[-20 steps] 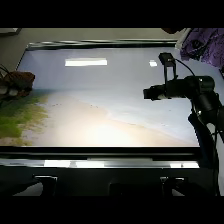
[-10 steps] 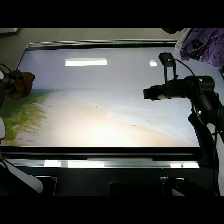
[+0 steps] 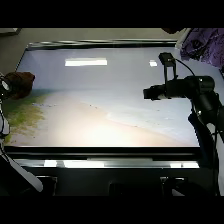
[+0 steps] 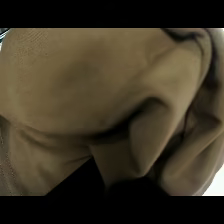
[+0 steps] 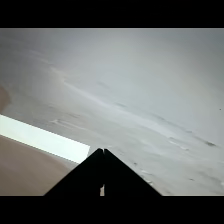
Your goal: Fold the clothes and pants, and hang the long-sleeved shirts on hangers.
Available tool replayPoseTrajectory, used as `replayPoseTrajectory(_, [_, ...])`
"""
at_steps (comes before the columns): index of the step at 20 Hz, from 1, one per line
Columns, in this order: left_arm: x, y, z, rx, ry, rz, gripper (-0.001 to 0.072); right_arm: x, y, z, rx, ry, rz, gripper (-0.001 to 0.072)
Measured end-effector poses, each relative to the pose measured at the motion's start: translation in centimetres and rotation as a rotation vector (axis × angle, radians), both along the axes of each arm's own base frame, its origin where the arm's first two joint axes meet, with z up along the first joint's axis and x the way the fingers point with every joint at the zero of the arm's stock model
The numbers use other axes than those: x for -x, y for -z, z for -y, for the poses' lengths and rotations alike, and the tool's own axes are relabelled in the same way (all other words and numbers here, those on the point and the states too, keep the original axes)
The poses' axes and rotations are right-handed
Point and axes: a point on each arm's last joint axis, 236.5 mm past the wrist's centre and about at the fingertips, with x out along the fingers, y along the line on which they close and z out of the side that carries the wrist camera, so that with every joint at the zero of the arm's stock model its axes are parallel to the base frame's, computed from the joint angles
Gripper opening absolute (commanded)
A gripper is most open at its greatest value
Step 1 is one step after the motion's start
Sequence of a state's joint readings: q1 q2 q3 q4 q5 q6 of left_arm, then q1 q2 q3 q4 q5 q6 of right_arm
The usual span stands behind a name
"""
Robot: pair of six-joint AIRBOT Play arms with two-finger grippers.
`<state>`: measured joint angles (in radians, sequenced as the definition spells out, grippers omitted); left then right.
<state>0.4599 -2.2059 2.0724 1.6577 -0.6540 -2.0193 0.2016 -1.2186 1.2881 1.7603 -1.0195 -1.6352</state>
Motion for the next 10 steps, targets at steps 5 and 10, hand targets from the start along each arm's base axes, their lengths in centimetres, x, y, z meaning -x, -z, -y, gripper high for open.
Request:
replayPoseTrajectory(5, [0.7, -5.1, 4.6, 0.017, 0.122, -0.053, 0.001, 0.0, 0.0, 0.0, 0.0, 0.0, 0.0, 0.003])
replayPoseTrajectory(10, [3.4, -14.7, 16.1, 0.064, 0.301, -0.062, 0.001, 0.0, 0.0, 0.0, 0.0, 0.0, 0.0, 0.003])
